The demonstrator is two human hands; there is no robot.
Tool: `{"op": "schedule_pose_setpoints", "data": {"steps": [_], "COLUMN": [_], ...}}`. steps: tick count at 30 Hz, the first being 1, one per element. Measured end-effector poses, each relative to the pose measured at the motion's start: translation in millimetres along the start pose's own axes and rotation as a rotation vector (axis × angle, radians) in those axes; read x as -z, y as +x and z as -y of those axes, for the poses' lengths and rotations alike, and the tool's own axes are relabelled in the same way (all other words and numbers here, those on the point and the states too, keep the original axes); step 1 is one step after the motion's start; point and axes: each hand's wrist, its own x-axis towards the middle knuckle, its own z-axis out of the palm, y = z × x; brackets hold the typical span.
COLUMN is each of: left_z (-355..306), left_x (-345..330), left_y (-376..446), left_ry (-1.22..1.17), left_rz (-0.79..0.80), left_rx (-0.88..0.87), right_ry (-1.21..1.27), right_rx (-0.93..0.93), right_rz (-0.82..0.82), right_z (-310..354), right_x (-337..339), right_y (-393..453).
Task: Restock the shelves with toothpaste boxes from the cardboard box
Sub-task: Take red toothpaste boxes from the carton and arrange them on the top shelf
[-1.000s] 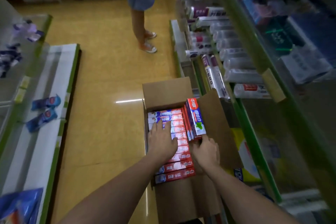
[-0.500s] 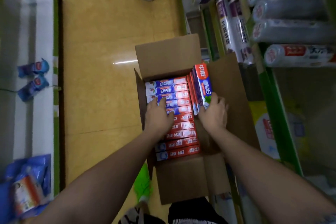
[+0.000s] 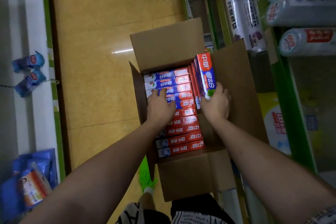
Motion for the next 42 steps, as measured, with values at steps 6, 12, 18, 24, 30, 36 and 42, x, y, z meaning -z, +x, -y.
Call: {"op": "schedule_pose_setpoints", "data": {"steps": [6,12,18,24,30,36,42], "left_z": [-16.2,-30.6,-17.1,-2.9,4.0,6.6,2.8], "left_x": [-8.6,-7.6,-18.7,-7.2,-7.7,-11.3,-8.3], "left_y": [-0.1,0.3,10.0,16.8,11.3,10.1,8.3], "left_ry": [-0.140,-0.538,-0.845,-0.897,-0.906,-0.955,-0.913], "left_rz": [0.019,0.045,0.111,0.130,0.162,0.171,0.175], "left_rx": [-0.055,0.115,0.438,0.557,0.566,0.591,0.574], "right_ry": [-0.043,-0.084,0.037,-0.079,-0.336,-0.262,-0.094], "right_rx": [0.099,0.247,0.297,0.259,0.116,-0.022,-0.086], "right_rz": [-0.036,0.061,0.152,0.092,0.030,-0.018,0.024], "right_z": [4.0,1.8,-2.2,-9.0,-0.4,7.6,9.1], "right_x": [-10.2,-30.6,-50.0,-34.1,-28.6,-40.4,-37.9], "right_y": [-36.3,-72.3,-83.5,-51.6,-20.2,-6.9,-0.6]}}
